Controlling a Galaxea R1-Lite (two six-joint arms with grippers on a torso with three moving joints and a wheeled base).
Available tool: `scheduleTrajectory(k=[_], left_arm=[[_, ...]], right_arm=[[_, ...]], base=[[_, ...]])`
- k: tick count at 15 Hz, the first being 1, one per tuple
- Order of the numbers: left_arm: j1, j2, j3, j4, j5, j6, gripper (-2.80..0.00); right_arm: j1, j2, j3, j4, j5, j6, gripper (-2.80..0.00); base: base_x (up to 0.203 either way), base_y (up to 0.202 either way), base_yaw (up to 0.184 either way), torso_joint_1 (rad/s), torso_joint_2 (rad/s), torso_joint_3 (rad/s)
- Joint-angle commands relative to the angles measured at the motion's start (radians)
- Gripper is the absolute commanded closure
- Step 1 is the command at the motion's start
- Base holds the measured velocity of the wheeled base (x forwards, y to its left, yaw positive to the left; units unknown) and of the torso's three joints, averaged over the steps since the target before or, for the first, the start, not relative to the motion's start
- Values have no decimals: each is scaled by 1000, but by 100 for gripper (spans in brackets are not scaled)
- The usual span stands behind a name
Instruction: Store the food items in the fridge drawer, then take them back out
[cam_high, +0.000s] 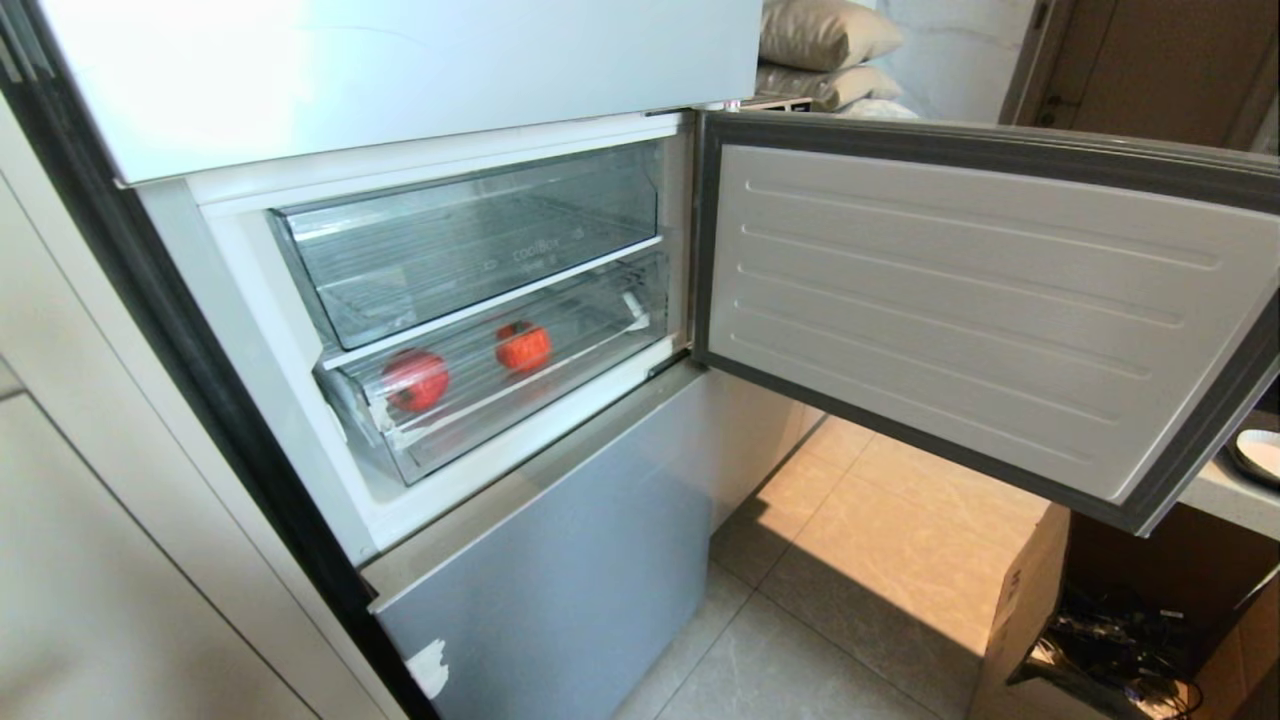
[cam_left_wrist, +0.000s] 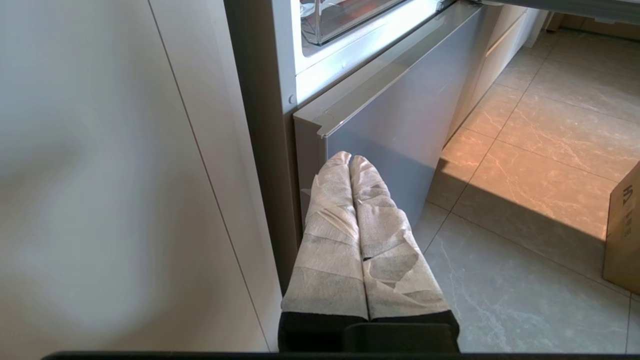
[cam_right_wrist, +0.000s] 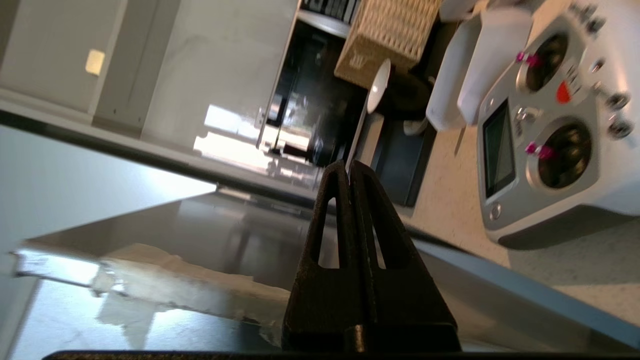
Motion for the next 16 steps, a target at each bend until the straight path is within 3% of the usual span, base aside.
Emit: scheduleTrajectory(k=[1,7,11,13,15,16], left_arm=[[0,1,0,0,0,0,0],[0,0,0,0,0,0,0],[0,0,0,0,0,0,0],[0,0,0,0,0,0,0],[0,0,0,0,0,0,0],[0,1,0,0,0,0,0]], right_arm=[[41,20,0,-6,30,7,0],[62,-134,143,-4,126,6,0],[42,-398,379,-8,189,2,0],[39,-552,436,-9,199,7,0],[38,-711,433,-9,168,29,0],[37,-762,418,-9,70,26,0]], base=[[0,0,0,0,0,0],[0,0,0,0,0,0],[0,0,0,0,0,0],[0,0,0,0,0,0],[0,0,0,0,0,0],[0,0,0,0,0,0]])
